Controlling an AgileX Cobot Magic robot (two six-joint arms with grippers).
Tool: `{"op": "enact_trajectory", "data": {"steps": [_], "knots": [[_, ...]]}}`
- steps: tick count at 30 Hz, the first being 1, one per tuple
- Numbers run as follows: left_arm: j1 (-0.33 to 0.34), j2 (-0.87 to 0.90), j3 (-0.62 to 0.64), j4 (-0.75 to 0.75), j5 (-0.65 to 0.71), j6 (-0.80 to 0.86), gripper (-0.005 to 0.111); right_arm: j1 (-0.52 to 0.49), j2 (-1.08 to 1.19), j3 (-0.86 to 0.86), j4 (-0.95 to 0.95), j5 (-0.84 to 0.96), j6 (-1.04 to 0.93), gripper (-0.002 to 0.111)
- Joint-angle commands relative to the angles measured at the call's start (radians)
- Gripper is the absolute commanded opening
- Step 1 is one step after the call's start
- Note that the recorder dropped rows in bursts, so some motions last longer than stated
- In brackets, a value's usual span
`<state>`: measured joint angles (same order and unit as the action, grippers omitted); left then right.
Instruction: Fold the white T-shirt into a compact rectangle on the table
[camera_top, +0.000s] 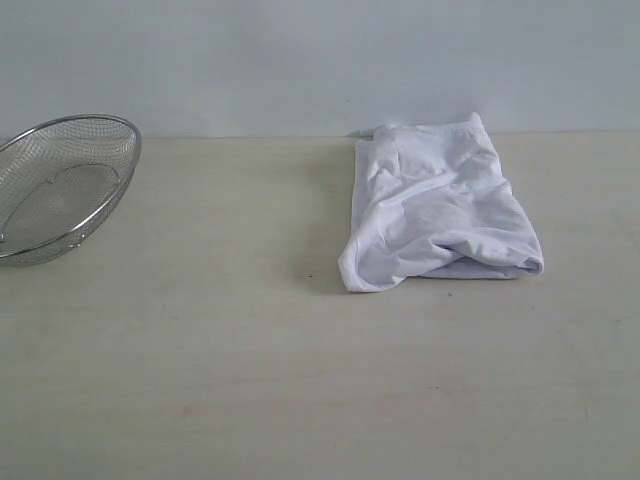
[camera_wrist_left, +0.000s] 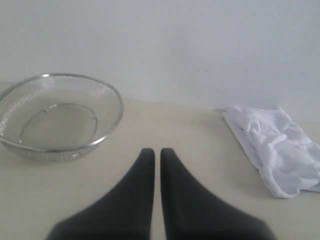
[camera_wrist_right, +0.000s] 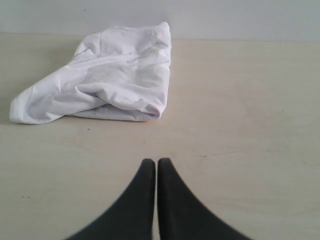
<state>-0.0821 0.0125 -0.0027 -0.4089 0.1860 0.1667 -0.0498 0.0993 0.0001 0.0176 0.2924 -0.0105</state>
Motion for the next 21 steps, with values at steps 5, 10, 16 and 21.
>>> {"op": "enact_trajectory", "data": {"steps": [5,10,16,21], "knots": [[0.001,-0.012,0.003,-0.048,0.084,-0.146,0.004,0.000,-0.008,0.000,-0.006,-0.005,0.002,0.000],[0.001,-0.012,0.003,0.045,0.047,-0.049,0.004,0.000,-0.008,0.000,-0.006,-0.005,0.004,0.000],[0.001,-0.012,0.003,0.226,0.011,-0.037,0.004,0.000,-0.008,0.000,-0.006,-0.005,0.002,0.000],[0.001,-0.012,0.003,0.280,0.068,-0.326,0.004,0.000,-0.008,0.000,-0.006,-0.005,0.005,0.000]]}}
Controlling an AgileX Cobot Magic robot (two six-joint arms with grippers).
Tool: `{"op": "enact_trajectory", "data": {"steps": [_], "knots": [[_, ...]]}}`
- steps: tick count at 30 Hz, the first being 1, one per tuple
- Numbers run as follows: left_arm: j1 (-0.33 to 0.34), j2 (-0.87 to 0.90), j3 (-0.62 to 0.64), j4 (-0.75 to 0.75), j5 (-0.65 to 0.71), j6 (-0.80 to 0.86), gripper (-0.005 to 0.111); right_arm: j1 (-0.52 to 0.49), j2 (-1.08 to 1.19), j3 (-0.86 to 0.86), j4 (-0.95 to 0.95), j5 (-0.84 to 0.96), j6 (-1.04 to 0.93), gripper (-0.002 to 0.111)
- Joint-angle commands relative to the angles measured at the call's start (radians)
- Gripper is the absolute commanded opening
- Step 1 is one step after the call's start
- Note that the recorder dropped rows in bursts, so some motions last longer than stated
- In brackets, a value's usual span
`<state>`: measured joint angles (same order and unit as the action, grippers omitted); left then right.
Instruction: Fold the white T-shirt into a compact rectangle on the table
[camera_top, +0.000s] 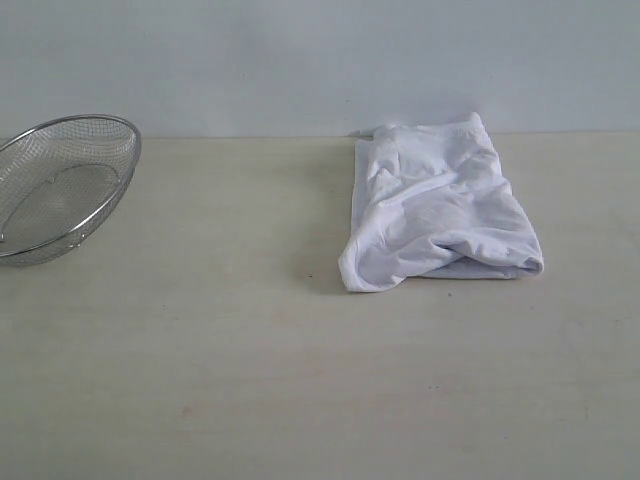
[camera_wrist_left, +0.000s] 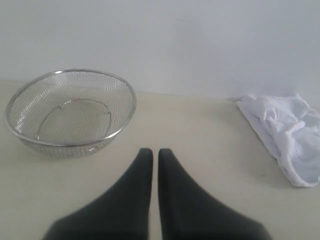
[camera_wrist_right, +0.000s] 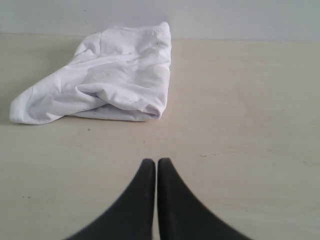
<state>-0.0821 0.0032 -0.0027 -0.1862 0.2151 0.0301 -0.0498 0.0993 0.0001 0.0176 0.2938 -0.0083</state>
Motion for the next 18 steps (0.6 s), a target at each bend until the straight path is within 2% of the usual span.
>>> {"op": "enact_trajectory", "data": {"steps": [1,6,13,18], "knots": [[0.001,-0.003,0.003,0.078,0.048,-0.205,0.004,0.000,-0.008,0.000,-0.006,-0.006,0.002,0.000],[0.001,-0.003,0.003,0.195,0.070,-0.201,0.004,0.000,-0.008,0.000,-0.006,-0.006,0.000,0.000],[0.001,-0.003,0.003,0.176,0.070,-0.063,0.004,0.000,-0.008,0.000,-0.006,-0.006,0.002,0.000],[0.001,-0.003,0.003,0.157,0.070,-0.052,0.004,0.000,-0.008,0.000,-0.006,-0.006,0.002,0.000]]}}
